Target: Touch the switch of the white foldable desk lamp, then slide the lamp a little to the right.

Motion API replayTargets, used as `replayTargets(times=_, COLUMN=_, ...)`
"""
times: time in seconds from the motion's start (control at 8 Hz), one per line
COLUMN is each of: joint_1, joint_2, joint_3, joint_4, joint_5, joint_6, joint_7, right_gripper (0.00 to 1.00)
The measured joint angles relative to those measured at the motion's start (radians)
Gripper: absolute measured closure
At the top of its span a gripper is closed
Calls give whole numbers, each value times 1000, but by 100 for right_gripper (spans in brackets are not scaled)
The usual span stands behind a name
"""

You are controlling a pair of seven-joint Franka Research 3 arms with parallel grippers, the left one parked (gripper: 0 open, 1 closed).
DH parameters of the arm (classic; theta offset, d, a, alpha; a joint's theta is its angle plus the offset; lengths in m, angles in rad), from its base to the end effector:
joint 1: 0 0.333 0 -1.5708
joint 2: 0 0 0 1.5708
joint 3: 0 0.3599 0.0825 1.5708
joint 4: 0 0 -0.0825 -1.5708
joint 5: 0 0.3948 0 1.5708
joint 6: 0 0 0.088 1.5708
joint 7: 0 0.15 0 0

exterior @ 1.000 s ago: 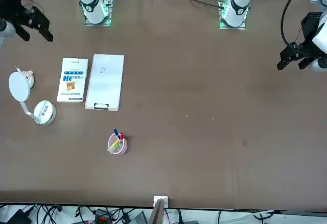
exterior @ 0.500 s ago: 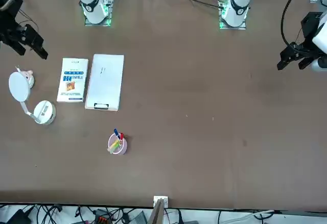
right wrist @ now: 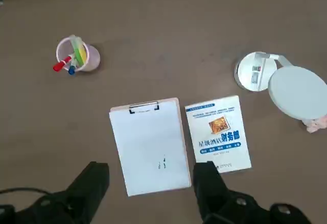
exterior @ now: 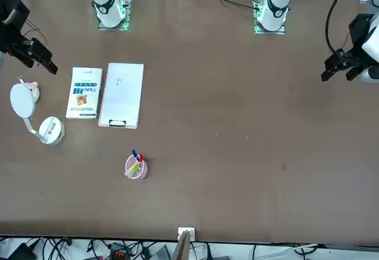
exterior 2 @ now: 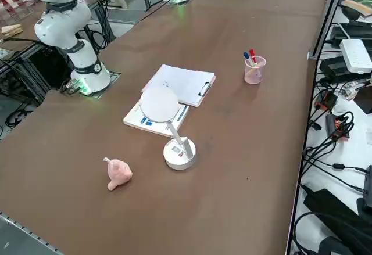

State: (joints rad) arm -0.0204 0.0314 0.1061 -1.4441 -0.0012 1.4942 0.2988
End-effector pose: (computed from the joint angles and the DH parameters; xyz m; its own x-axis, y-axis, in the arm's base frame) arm 0.5677 0.0475 0.6616 0.9772 -0.2117 0.0174 -0.2116 -0.9773 -0.0076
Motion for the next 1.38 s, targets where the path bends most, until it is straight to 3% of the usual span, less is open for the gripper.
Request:
replayTargets(times=0.25, joint_1=-7, joint_2=-5, joint_3=-7, joint_4=-15, joint_5=1, joint_6=-25, joint_7=-47, right_gripper=0)
replayTargets(times=0.75, joint_1=-17, joint_2=-10, joint_3=-56, joint_4=-55, joint_5=1, joint_6=-29, joint_7=-114, right_gripper=0)
replayTargets(times=1.38, joint_1=-23, joint_2=0, joint_3=-62, joint_4=-66, joint_5=1, joint_6=-26, joint_7=-116, right_gripper=0)
